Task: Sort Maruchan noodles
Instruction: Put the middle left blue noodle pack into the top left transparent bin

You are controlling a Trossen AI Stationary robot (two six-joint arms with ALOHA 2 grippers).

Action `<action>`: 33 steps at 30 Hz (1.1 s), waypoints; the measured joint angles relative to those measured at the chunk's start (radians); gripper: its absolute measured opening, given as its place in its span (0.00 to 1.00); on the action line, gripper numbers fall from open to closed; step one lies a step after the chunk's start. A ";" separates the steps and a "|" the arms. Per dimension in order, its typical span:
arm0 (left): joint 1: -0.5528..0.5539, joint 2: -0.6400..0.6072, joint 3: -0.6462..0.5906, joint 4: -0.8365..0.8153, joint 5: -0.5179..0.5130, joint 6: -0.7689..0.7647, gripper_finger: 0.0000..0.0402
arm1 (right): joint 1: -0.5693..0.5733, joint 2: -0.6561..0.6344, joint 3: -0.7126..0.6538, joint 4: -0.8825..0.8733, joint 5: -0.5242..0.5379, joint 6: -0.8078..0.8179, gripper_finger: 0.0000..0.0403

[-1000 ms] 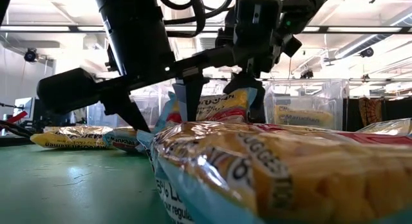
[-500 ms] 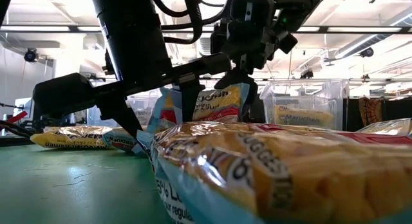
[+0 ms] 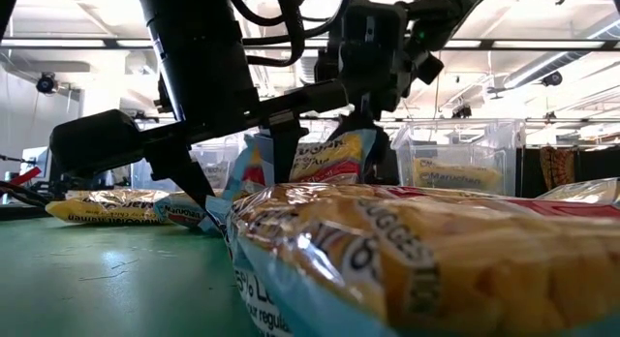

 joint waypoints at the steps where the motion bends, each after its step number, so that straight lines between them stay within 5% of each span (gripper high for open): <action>1: 0.000 0.000 0.000 0.000 0.001 0.000 0.42 | -0.001 0.004 0.000 0.001 0.001 0.000 0.53; 12: 0.001 0.000 0.000 0.002 0.009 0.011 0.42 | -0.009 0.005 0.001 0.014 0.045 -0.019 0.71; 33: 0.002 0.000 0.000 0.001 0.019 0.023 0.42 | -0.008 0.049 0.042 -0.044 0.115 -0.073 0.72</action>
